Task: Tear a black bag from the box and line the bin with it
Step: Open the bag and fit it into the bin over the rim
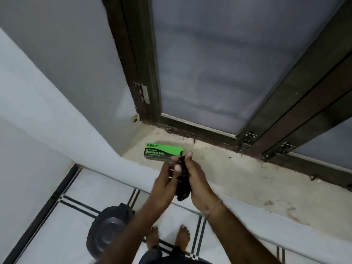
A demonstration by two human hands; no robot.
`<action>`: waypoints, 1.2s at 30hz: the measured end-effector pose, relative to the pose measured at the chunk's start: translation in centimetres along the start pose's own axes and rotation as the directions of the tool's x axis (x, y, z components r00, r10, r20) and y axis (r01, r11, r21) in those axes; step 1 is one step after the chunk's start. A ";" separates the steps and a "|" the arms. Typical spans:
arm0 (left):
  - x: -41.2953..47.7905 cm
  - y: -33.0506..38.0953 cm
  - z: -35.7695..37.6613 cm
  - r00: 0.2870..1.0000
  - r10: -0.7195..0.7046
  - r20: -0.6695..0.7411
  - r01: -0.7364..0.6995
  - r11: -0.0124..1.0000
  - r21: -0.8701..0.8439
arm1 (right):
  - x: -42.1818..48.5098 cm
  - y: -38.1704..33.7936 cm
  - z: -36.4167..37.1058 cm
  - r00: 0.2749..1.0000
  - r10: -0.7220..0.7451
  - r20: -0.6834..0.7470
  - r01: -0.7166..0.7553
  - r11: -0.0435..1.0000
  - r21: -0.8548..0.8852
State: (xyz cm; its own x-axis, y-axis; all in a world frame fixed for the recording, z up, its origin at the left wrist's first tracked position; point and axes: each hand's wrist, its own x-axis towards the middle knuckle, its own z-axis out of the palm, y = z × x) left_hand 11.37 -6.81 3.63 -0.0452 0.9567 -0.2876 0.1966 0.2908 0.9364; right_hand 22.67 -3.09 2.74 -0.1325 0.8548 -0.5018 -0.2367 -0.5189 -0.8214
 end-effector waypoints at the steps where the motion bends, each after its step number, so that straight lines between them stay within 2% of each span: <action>1: -1.0 0.6 0.1 0.993 -0.115 0.029 0.118 0.985 -0.126 | -0.2 0.2 0.8 1.000 0.026 0.002 -0.026 1.000 0.003; 3: -2.1 0.7 -0.8 0.963 -0.267 0.049 0.270 0.927 -0.262 | -0.6 0.8 2.1 0.998 0.049 0.035 -0.048 0.999 -0.026; 5: -2.5 0.4 -2.2 0.927 -0.364 0.086 0.372 0.876 -0.307 | -0.6 1.7 3.2 0.997 0.039 0.071 -0.032 0.995 -0.098; 8: -3.0 -0.9 -4.5 0.883 -0.467 0.042 0.445 0.808 -0.386 | -0.6 3.7 5.3 0.996 0.022 0.089 0.005 0.958 -0.287; 10: -3.5 -2.1 -5.9 0.872 -0.490 0.005 0.429 0.758 -0.491 | -0.6 4.9 6.8 0.998 0.036 0.052 -0.016 0.940 -0.341; 12: -4.5 -3.3 -7.8 0.868 -0.496 -0.022 0.393 0.715 -0.578 | -1.0 5.5 8.0 0.997 0.042 0.065 -0.020 0.951 -0.310; 15: -6.3 -5.0 -11.1 0.863 -0.500 -0.072 0.332 0.669 -0.665 | -2.4 5.9 9.6 0.989 0.032 0.144 0.011 0.958 -0.287; 19: -8.8 -7.3 -16.5 0.826 -0.532 -0.187 0.278 0.673 -0.685 | -5.1 7.8 13.0 0.957 0.141 0.253 -0.032 0.920 -0.389; 22: -11.0 -10.1 -21.4 0.794 -0.565 -0.225 0.244 0.634 -0.734 | -6.5 10.7 16.3 0.986 0.077 0.148 -0.029 0.953 -0.302; 24: -12.9 -12.5 -24.9 0.777 -0.577 -0.251 0.245 0.645 -0.724 | -7.4 12.8 18.5 0.999 0.012 0.047 0.000 0.973 -0.232; 26: -15.6 -15.1 -29.2 0.803 -0.541 -0.251 0.261 0.697 -0.668 | -9.2 15.4 21.8 0.999 -0.038 -0.004 0.036 0.976 -0.216; 30: -21.1 -17.9 -37.0 0.915 -0.396 -0.074 0.314 0.816 -0.486 | -13.9 19.2 28.9 0.999 -0.031 0.026 0.036 0.980 -0.195; 31: -22.3 -18.0 -38.3 0.932 -0.354 -0.075 0.295 0.863 -0.410 | -15.1 19.7 30.3 0.998 -0.018 0.058 0.029 0.981 -0.191; 33: -24.9 -17.6 -40.7 0.974 -0.200 -0.102 0.165 0.945 -0.283 | -17.9 20.4 33.6 0.988 0.025 0.151 0.006 0.979 -0.202; 36: -27.3 -17.0 -42.0 0.994 -0.050 0.094 0.066 0.984 -0.168 | -20.7 21.0 36.4 0.955 0.047 0.293 0.024 0.971 -0.236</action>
State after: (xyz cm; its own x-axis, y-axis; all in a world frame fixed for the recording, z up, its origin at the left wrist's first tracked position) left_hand -31.89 -37.23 4.03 0.0368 0.9353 -0.3521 0.0254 0.3513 0.9359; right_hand -14.59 -31.31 5.73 -0.4200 0.7945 -0.4385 -0.0058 -0.4856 -0.8742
